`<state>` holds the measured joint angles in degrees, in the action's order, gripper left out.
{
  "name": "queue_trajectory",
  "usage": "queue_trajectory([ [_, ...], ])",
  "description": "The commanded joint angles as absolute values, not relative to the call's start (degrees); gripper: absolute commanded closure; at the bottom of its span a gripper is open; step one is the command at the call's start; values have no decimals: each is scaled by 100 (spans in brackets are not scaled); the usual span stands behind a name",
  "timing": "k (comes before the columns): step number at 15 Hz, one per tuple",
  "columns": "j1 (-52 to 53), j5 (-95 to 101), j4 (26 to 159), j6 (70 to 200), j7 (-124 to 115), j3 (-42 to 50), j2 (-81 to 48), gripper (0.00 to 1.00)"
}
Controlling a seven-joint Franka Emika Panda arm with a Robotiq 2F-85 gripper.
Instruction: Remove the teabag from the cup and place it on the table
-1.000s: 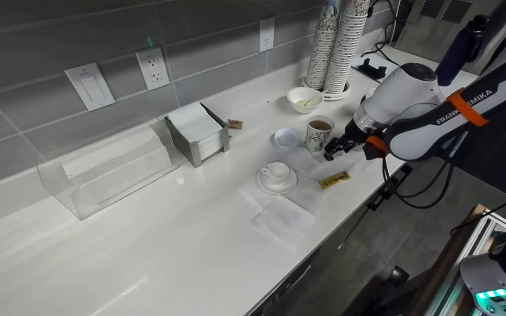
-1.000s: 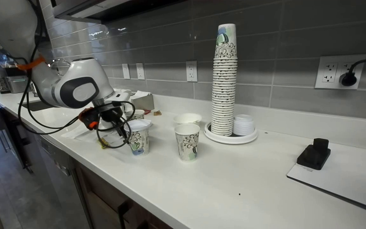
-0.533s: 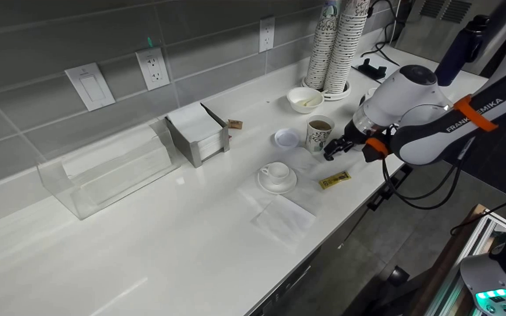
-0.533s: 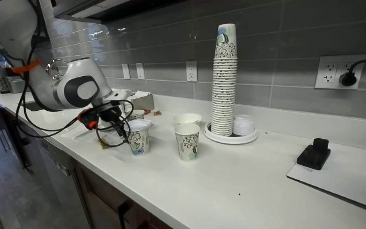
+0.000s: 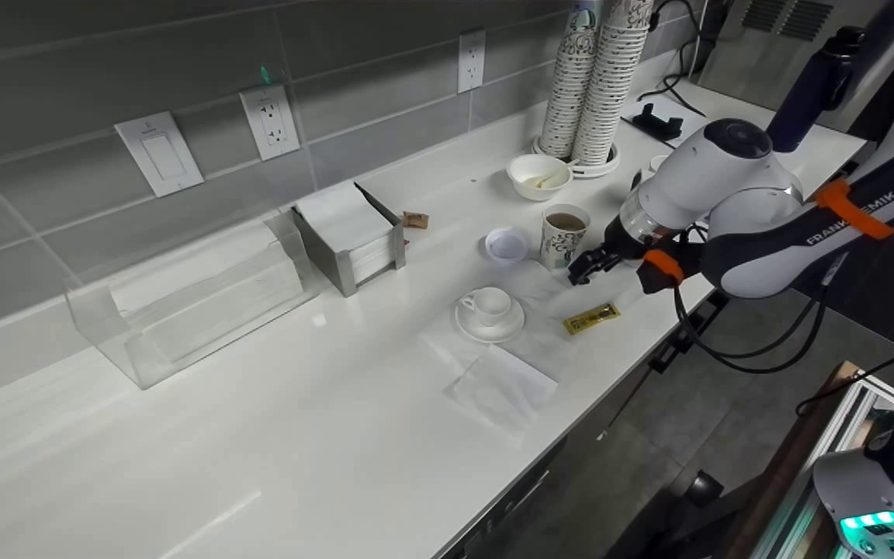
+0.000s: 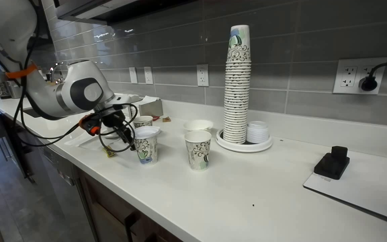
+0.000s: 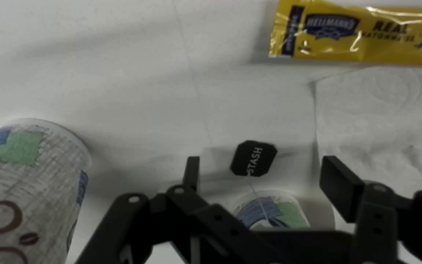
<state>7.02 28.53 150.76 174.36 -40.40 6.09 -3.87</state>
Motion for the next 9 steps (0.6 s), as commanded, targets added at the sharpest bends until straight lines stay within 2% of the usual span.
queue_trajectory([
  [1, 838, 3525, 15009, 17381, -4688, 782, -324, 20],
  [3, 862, 3822, 14955, 17365, -4989, 813, -361, 24],
  [6, 897, 4214, 14892, 17325, -5420, 828, -392, 23],
  [9, 936, 4672, 14821, 17266, -5903, 824, -446, 25],
])
